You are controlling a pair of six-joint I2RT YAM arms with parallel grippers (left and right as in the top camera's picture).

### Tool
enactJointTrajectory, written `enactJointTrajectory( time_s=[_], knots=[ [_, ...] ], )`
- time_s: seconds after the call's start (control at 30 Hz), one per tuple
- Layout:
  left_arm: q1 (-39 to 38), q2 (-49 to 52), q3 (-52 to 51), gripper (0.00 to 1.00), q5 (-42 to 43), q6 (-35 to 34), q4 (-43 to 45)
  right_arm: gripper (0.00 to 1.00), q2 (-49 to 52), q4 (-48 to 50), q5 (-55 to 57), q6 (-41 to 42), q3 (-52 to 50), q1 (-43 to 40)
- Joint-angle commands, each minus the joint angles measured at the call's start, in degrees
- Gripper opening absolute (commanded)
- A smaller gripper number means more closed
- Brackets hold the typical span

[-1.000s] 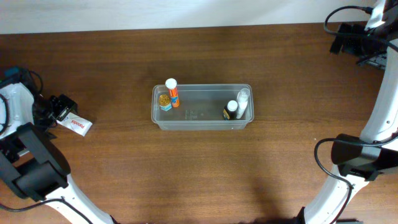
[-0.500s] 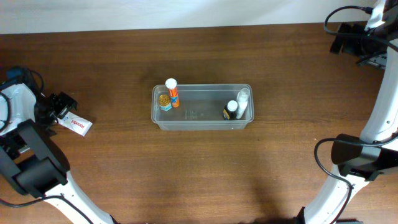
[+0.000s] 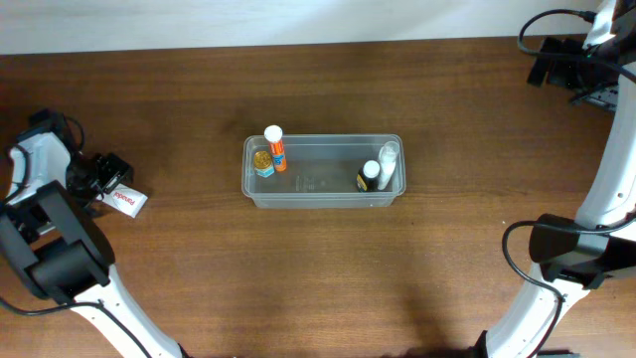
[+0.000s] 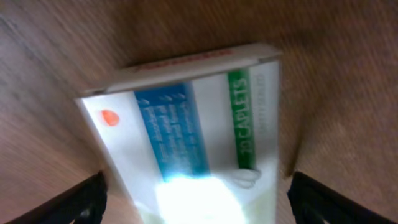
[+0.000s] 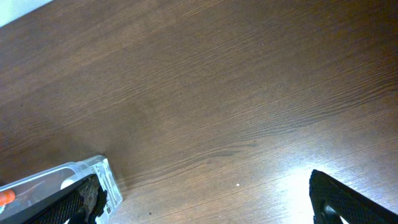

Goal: Pack container
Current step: 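Move the left gripper to the white Panadol box and grasp it, then lift the Panadol box and carry it over the container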

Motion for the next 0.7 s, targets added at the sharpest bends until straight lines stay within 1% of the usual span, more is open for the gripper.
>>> enactJointTrajectory(
  time_s=[0.0,0.03,0.07,0.1,0.13,0.2,0.23,0.27,0.5,0.6,0.67],
  knots=[
    [-1.0,2.0,0.2,0.9,0.6,0.8,0.3,0.99,-1.9,-0.3,-0.1,0.2,0.9,-0.2],
    [-1.2,2.0,0.2,0.89,0.6,0.8,0.5,0.98,-1.9,-0.3,-0.1,0.2,0.9,-0.2],
    [-1.4,2.0,0.2,0.83,0.6,0.8,0.5,0.98,-1.9,-0.3,-0.1,0.2,0.9,-0.2],
    [-1.5,2.0,0.2,0.8,0.6,0.8,0.5,0.98,-1.9,-0.3,-0.1,0.2,0.9,-0.2],
    [-1.6,2.0,0.2,0.74,0.6,0.8,0.5,0.98,-1.9,-0.3,-0.1,0.2,0.9,-0.2],
    [-1.6,2.0,0.2,0.58,0.6,0.8,0.5,0.99,-1.9,-0.3,-0.1,0.2,0.9,-0.2],
    [-1.6,2.0,0.2,0.46,0.6,0.8,0.3,0.98,-1.9,-0.3,-0.1,0.2,0.9,-0.2],
    [-1.6,2.0,0.2,0.42,0.6,0.8,0.2,0.98,-1.9,-0.3,-0.1,0.2,0.9,-0.2],
    [-1.6,2.0,1.1,0.42,1.3,1.0,-2.2,0.98,-1.9,-0.3,-0.1,0.2,0.9,-0.1],
    [-1.6,1.9,3.4,0.43,5.2,3.6,-4.0,0.98,-1.9,-0.3,-0.1,0.2,0.9,-0.2],
    [-1.6,1.9,5.7,0.43,6.8,3.6,-6.1,0.98,-1.9,-0.3,-0.1,0.2,0.9,-0.1]
  ],
)
